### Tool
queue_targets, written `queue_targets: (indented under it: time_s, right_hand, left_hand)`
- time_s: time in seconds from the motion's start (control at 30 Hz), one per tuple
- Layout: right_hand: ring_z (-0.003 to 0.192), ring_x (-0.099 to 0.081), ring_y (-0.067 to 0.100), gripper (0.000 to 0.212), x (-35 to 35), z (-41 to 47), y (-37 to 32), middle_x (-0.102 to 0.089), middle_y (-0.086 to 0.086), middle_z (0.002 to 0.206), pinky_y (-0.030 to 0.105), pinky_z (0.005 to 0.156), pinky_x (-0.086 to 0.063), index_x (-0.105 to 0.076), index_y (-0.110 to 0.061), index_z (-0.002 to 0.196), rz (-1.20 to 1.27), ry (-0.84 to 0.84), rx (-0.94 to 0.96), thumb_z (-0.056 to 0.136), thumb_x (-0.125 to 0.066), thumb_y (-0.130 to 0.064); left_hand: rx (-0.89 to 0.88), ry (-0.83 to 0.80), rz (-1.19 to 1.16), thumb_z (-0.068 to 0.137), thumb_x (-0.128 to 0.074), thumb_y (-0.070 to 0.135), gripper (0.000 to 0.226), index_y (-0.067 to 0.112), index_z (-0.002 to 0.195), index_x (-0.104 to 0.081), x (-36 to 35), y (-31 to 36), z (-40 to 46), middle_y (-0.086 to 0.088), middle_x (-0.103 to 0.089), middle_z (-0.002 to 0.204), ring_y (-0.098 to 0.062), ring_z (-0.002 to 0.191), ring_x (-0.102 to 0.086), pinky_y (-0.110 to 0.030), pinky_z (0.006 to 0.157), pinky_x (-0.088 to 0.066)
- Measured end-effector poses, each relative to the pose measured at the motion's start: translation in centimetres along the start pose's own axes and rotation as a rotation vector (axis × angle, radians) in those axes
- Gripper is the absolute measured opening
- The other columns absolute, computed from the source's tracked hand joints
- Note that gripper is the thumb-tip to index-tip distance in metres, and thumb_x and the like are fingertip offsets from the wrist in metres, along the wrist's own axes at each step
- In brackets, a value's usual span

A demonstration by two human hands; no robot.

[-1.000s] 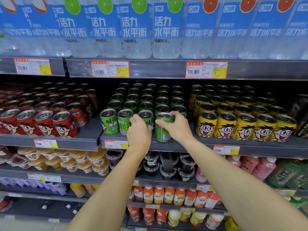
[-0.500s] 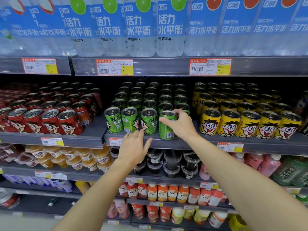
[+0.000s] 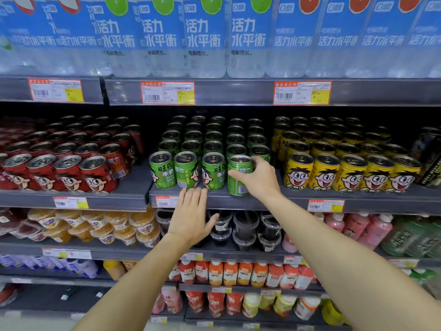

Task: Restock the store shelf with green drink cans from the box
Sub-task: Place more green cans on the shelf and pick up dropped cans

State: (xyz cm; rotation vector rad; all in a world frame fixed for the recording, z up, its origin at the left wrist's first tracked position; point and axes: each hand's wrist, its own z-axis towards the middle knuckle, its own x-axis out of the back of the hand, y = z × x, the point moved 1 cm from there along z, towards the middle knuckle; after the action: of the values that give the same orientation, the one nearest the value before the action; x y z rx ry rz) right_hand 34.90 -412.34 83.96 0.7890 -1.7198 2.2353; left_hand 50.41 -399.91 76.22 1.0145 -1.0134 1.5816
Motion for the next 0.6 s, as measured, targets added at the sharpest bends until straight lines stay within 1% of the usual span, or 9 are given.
queue_targets:
  time_s: [0.07, 0.1, 0.17, 0.27, 0.3, 0.37, 0.43, 0.53, 0.6]
  right_hand:
    - [0.105, -0.061, 0.019, 0.07, -0.3, 0.0, 0.0, -0.067, -0.005, 0.105, 0.044, 0.089, -0.054, -0.064, -0.026, 0.103, -0.01, 0.026, 0.005, 0.052, -0.069, -0.074]
    - [0.106, -0.061, 0.019, 0.073, -0.5, 0.1, 0.0, -0.066, -0.004, 0.107, 0.044, 0.089, -0.053, -0.064, -0.027, 0.104, -0.012, 0.029, 0.006, 0.05, -0.066, -0.076]
    - [0.105, -0.061, 0.02, 0.071, -0.7, 0.1, 0.0, -0.066, -0.004, 0.106, 0.045, 0.089, -0.053, -0.065, -0.027, 0.102, -0.004, 0.03, 0.003, 0.05, -0.066, -0.076]
    - [0.108, -0.06, 0.022, 0.076, -0.9, 0.4, -0.1, -0.066, -0.002, 0.109, 0.045, 0.09, -0.053, -0.065, -0.025, 0.106, 0.025, 0.051, -0.03, 0.048, -0.067, -0.075]
    - [0.108, -0.06, 0.022, 0.073, -1.0, 0.5, -0.2, -0.066, -0.001, 0.11, 0.045, 0.09, -0.053, -0.065, -0.025, 0.105, 0.039, 0.058, -0.048, 0.049, -0.07, -0.072]
    - [0.107, -0.06, 0.023, 0.06, -1.2, 0.5, -0.4, -0.066, 0.001, 0.109, 0.045, 0.09, -0.053, -0.064, -0.024, 0.103, 0.051, 0.067, -0.07, 0.057, -0.08, -0.059]
    - [0.107, -0.06, 0.024, 0.054, -1.4, 0.5, -0.7, -0.065, 0.003, 0.111, 0.045, 0.09, -0.053, -0.064, -0.02, 0.105, 0.053, 0.094, -0.064, 0.063, -0.086, -0.047]
    - [0.108, -0.06, 0.024, 0.054, -1.8, 0.6, -0.8, -0.065, 0.006, 0.113, 0.043, 0.091, -0.051, -0.062, -0.014, 0.109, 0.048, 0.112, -0.061, 0.067, -0.088, -0.036]
    - [0.114, -0.057, 0.025, 0.065, -2.1, 0.6, -0.7, -0.062, 0.007, 0.12, 0.043, 0.095, -0.05, -0.06, -0.011, 0.119, 0.038, 0.12, -0.062, 0.067, -0.088, -0.037]
  left_hand:
    - [-0.011, 0.005, 0.004, 0.088, -0.031, 0.061, 0.078, 0.001, 0.136, -0.046, -0.1, -0.2, 0.1, -0.015, -0.053, 0.129, -0.033, 0.122, -0.047, -0.048, 0.113, -0.029]
    - [-0.02, 0.006, 0.008, 0.088, -0.03, 0.062, 0.079, 0.001, 0.138, -0.045, -0.1, -0.4, 0.1, -0.015, -0.052, 0.131, -0.033, 0.124, -0.046, -0.048, 0.114, -0.028]
    - [-0.041, -0.002, 0.022, 0.089, -0.029, 0.063, 0.081, 0.002, 0.141, -0.041, -0.2, -0.7, 0.1, -0.014, -0.049, 0.135, -0.032, 0.127, -0.043, -0.047, 0.115, -0.026]
    - [-0.053, -0.017, 0.043, 0.09, -0.029, 0.065, 0.083, 0.003, 0.145, -0.035, 0.0, -0.7, 0.0, -0.013, -0.044, 0.14, -0.031, 0.132, -0.038, -0.046, 0.117, -0.021]
    - [-0.054, -0.023, 0.044, 0.091, -0.029, 0.065, 0.083, 0.003, 0.146, -0.032, 0.2, -0.7, 0.1, -0.013, -0.043, 0.142, -0.031, 0.133, -0.036, -0.045, 0.118, -0.019]
    - [-0.059, -0.041, 0.049, 0.091, -0.028, 0.066, 0.084, 0.004, 0.148, -0.027, 0.3, -0.7, 0.1, -0.013, -0.038, 0.145, -0.031, 0.136, -0.032, -0.045, 0.119, -0.015]
    - [-0.065, -0.06, 0.058, 0.091, -0.027, 0.067, 0.086, 0.004, 0.15, -0.022, 0.5, -0.8, 0.1, -0.013, -0.034, 0.148, -0.031, 0.138, -0.028, -0.045, 0.119, -0.012]
    - [-0.077, -0.089, 0.072, 0.091, -0.024, 0.069, 0.088, 0.004, 0.151, -0.016, 0.6, -0.9, 0.1, -0.013, -0.028, 0.151, -0.031, 0.14, -0.023, -0.045, 0.119, -0.01]
    - [-0.083, -0.099, 0.081, 0.091, -0.024, 0.07, 0.089, 0.004, 0.151, -0.015, 0.7, -0.9, 0.1, -0.013, -0.027, 0.151, -0.031, 0.14, -0.022, -0.045, 0.119, -0.01]
